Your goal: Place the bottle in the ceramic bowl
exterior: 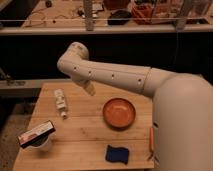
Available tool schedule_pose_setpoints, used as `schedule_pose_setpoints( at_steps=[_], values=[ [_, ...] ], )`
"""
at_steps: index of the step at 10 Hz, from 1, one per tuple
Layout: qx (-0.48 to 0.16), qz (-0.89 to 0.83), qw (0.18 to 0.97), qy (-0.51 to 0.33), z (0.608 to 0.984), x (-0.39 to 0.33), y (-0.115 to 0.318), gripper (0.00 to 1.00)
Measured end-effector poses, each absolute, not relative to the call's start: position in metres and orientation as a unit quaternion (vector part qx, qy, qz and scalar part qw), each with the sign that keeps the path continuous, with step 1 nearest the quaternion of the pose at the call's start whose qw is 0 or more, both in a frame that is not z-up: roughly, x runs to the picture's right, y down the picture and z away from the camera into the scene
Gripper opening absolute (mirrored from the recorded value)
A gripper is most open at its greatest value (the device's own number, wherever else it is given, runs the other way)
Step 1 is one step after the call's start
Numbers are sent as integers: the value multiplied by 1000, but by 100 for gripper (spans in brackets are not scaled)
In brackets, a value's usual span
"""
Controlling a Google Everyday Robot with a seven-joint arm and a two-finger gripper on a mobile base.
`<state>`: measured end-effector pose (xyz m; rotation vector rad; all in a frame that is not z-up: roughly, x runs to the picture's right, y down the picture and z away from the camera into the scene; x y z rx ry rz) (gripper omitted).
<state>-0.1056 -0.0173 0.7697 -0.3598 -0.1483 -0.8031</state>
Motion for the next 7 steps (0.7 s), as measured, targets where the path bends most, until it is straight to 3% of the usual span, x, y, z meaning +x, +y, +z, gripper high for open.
schedule_pose_setpoints(
  at_steps=[7],
  values=[
    [-165, -417, 890, -81, 780, -139, -18, 80]
  ],
)
